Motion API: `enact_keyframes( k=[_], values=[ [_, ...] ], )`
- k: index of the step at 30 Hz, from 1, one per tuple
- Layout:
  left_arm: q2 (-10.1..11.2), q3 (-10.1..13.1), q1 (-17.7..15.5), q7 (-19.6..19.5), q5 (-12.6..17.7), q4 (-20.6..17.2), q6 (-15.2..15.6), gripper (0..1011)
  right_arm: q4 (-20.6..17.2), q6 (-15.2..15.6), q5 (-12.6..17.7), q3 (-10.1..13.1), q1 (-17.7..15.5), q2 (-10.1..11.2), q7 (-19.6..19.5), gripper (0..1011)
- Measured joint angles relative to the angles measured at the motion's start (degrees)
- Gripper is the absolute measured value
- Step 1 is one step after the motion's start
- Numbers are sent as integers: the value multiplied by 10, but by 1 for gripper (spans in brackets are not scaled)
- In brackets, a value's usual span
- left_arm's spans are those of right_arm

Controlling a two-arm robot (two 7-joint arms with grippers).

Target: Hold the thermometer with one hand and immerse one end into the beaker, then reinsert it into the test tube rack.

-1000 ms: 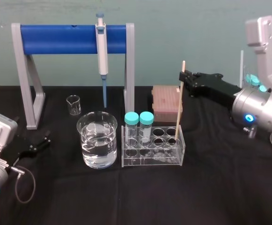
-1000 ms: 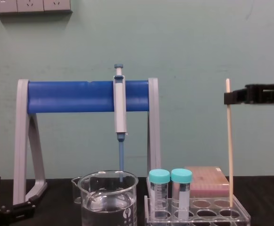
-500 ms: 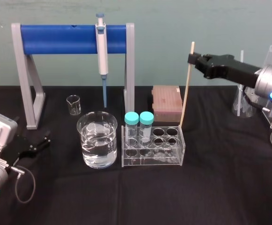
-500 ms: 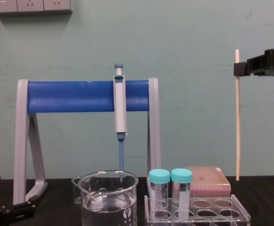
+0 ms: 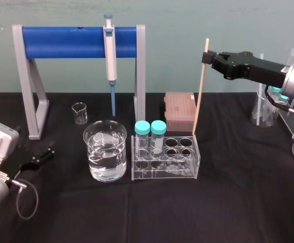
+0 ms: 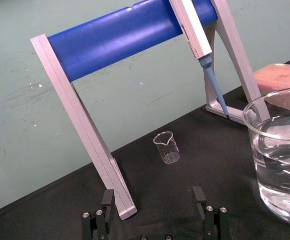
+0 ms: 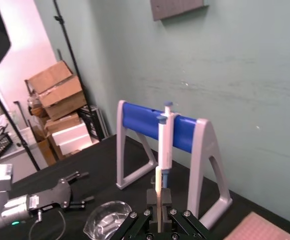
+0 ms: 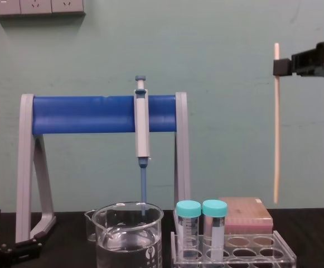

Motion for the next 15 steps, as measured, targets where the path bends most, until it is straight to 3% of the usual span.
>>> enact_keyframes(
  k=[15],
  values=[
    [0, 0, 0, 0, 0, 0, 0, 1004, 12, -24, 12, -38, 39, 1, 33, 55]
  ],
)
